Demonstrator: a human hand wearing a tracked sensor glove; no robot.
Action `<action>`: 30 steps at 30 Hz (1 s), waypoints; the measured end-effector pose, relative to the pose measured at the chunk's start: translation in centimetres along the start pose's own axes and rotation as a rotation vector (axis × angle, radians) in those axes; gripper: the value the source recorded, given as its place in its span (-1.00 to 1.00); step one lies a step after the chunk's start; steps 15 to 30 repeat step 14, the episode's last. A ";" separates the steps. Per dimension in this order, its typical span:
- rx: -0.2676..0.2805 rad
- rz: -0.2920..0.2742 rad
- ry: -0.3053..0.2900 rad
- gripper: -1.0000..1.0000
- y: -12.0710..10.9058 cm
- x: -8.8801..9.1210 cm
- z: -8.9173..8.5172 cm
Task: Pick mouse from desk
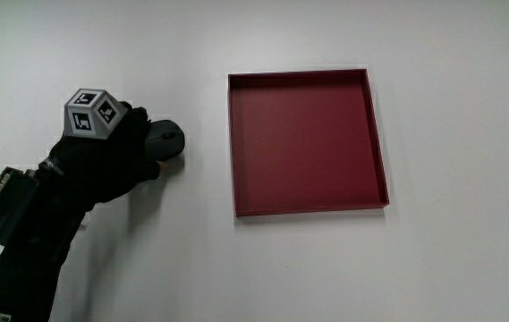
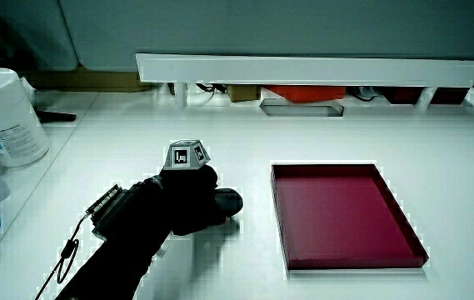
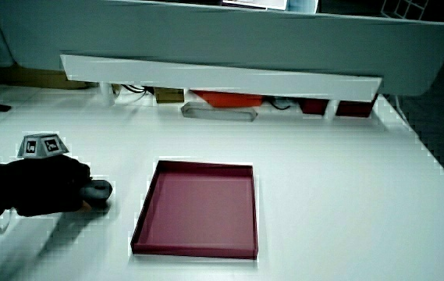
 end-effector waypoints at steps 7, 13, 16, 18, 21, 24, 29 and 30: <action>0.021 -0.111 -0.028 1.00 -0.6 3.4 1.9; -0.032 -0.113 -0.115 1.00 0.2 6.1 2.4; -0.025 -0.152 -0.073 1.00 0.4 6.8 2.7; -0.025 -0.152 -0.073 1.00 0.4 6.8 2.7; -0.025 -0.152 -0.073 1.00 0.4 6.8 2.7; -0.025 -0.152 -0.073 1.00 0.4 6.8 2.7; -0.025 -0.152 -0.073 1.00 0.4 6.8 2.7; -0.025 -0.152 -0.073 1.00 0.4 6.8 2.7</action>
